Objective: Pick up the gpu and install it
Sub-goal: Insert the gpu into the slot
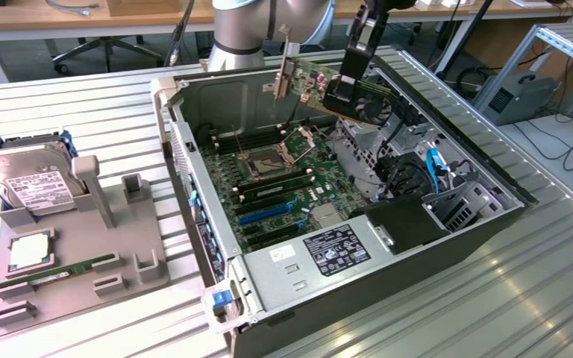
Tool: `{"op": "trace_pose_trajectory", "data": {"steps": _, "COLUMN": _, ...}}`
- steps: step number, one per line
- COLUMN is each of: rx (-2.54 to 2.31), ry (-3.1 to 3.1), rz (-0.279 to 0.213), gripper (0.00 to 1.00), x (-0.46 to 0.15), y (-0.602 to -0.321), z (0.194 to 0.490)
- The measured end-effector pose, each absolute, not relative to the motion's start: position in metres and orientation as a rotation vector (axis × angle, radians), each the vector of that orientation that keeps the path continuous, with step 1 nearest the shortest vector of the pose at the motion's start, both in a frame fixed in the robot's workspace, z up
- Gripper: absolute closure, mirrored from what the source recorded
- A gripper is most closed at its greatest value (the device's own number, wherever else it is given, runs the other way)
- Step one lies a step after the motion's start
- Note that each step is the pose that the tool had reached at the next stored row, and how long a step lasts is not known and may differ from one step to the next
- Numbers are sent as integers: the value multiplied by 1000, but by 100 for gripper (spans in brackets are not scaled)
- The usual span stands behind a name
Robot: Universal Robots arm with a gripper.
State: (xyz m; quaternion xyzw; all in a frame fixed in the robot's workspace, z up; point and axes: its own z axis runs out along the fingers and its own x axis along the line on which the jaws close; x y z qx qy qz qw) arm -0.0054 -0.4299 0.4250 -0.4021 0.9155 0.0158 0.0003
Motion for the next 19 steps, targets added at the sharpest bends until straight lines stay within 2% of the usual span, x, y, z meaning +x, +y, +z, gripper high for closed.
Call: {"op": "trace_pose_trajectory", "data": {"steps": 19, "rx": -1329, "ry": 2847, "rz": 50, "gripper": 73, "x": -5, "y": -430, "z": 425}}
